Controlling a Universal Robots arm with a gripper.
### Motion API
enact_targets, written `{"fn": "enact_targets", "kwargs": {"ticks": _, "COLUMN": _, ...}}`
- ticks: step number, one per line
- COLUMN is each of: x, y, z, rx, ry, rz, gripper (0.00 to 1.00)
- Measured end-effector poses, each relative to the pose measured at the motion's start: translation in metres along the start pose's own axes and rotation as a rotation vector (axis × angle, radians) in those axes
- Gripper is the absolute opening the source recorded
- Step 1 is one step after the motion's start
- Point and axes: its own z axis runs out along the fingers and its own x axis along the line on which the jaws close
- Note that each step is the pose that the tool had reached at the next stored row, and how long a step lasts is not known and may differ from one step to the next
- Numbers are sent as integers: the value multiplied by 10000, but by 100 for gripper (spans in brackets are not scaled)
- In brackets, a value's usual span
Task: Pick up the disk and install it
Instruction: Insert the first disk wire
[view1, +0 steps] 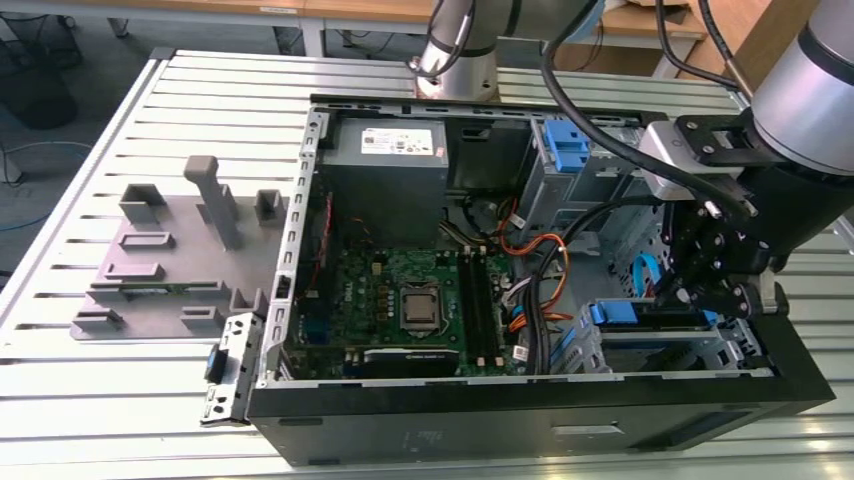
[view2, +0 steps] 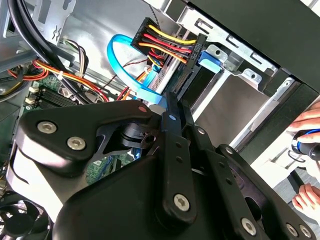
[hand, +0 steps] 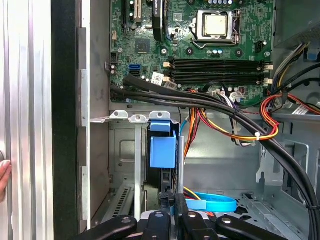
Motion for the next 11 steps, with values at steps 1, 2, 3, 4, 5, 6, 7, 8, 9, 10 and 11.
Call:
{"fn": "enact_targets", "kwargs": {"ticks": 1, "x": 0, "y": 0, "z": 1, "rx": 0, "ry": -1, "rz": 0, "gripper": 16}}
{"fn": "enact_targets", "kwargs": {"ticks": 2, "x": 0, "y": 0, "z": 4, "rx": 0, "ry": -3, "rz": 0, "gripper": 16}}
{"fn": "enact_targets", "kwargs": {"ticks": 3, "x": 0, "y": -2, "z": 7, "rx": 0, "ry": -4, "rz": -1, "gripper": 16}}
{"fn": "enact_targets", "kwargs": {"ticks": 4, "x": 0, "y": -4, "z": 7, "rx": 0, "ry": -3, "rz": -1, "gripper": 16}}
{"fn": "enact_targets", "kwargs": {"ticks": 5, "x": 0, "y": -5, "z": 7, "rx": 0, "ry": -1, "rz": 0, "gripper": 16}}
{"fn": "enact_targets", "kwargs": {"ticks": 6, "x": 0, "y": -5, "z": 8, "rx": 0, "ry": -2, "rz": 0, "gripper": 16}}
{"fn": "enact_targets", "kwargs": {"ticks": 7, "x": 0, "y": -5, "z": 9, "rx": 0, "ry": -2, "rz": 1, "gripper": 16}}
{"fn": "enact_targets", "kwargs": {"ticks": 8, "x": -1, "y": -4, "z": 14, "rx": 0, "ry": -6, "rz": 0, "gripper": 16}}
{"fn": "enact_targets", "kwargs": {"ticks": 9, "x": 0, "y": -4, "z": 19, "rx": 0, "ry": -6, "rz": 1, "gripper": 16}}
{"fn": "enact_targets", "kwargs": {"ticks": 10, "x": 0, "y": -4, "z": 21, "rx": 0, "ry": -4, "rz": 0, "gripper": 16}}
{"fn": "enact_targets", "kwargs": {"ticks": 11, "x": 0, "y": -4, "z": 21, "rx": 0, "ry": -2, "rz": 0, "gripper": 16}}
